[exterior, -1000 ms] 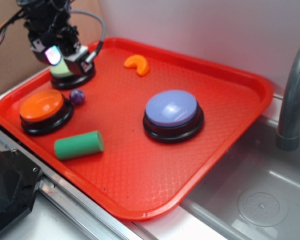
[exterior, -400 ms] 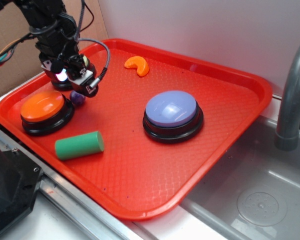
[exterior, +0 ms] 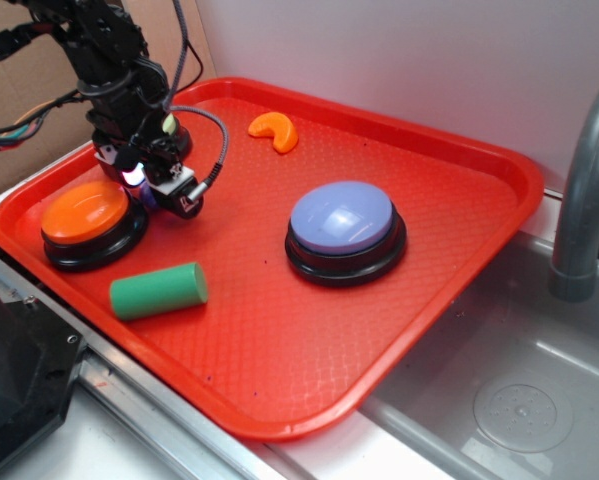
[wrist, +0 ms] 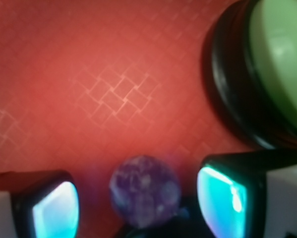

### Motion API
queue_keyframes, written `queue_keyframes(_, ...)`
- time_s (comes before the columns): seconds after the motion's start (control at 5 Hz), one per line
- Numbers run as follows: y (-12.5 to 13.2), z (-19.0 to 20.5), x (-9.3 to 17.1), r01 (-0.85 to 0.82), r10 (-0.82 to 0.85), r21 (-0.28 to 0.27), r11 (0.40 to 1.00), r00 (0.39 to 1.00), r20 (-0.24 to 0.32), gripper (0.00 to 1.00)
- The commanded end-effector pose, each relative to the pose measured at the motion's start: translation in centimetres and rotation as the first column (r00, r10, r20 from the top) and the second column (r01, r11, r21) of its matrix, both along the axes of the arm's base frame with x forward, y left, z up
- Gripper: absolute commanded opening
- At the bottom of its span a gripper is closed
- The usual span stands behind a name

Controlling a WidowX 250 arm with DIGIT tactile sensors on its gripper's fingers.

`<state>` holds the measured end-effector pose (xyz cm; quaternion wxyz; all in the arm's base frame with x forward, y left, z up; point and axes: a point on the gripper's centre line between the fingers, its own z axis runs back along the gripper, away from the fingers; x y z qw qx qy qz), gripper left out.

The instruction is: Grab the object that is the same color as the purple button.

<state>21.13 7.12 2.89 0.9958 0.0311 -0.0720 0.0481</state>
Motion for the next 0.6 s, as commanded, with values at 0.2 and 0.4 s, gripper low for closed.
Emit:
queue_keyframes(0.2, 1.3, -0.3, -0.8, -0.067, 0.067, -0.021, 0.998, 0.998, -0.003, 0.00)
queue_keyframes(0.4, 0.7, 2.1, -0.2, -0.107, 0.107, -0.004, 0.994, 0.994, 0.013, 0.00)
